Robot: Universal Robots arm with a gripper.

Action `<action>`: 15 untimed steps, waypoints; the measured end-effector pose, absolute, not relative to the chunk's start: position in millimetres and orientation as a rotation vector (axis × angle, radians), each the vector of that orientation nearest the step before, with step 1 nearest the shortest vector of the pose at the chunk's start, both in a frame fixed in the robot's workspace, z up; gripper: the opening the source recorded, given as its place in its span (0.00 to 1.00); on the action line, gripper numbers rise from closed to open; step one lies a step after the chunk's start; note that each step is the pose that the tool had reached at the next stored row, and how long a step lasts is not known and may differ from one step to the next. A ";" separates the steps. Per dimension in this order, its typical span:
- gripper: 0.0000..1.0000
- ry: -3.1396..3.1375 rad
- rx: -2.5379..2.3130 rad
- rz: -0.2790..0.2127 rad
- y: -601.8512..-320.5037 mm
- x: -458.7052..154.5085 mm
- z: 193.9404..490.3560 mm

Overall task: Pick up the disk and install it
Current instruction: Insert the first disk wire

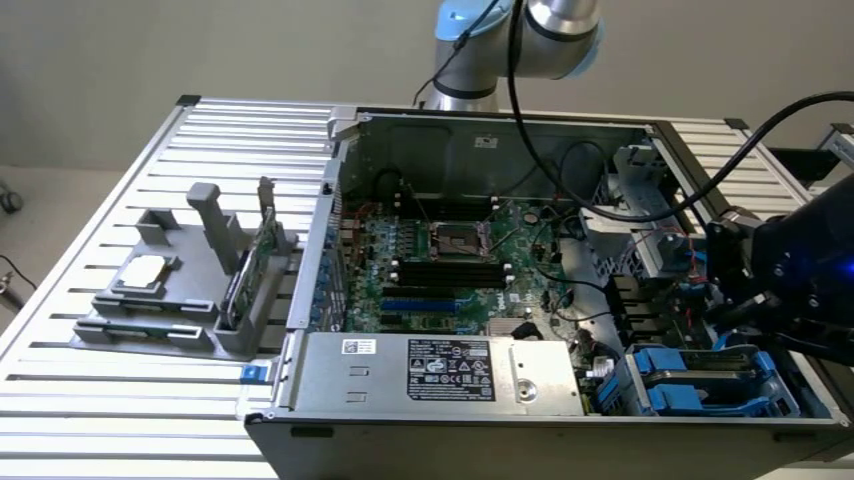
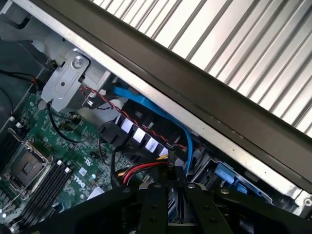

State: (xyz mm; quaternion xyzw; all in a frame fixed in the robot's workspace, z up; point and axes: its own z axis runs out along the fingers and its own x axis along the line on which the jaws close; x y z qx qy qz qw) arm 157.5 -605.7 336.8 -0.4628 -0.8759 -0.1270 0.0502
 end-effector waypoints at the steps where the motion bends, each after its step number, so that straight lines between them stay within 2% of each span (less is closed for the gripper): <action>1: 0.18 -2.658 -1.411 -0.379 -605.7 157.5 336.8; 4: 0.18 -2.629 -1.422 -0.361 -605.7 157.5 336.8; 15: 0.18 -2.574 -1.490 -0.350 -605.8 157.3 337.4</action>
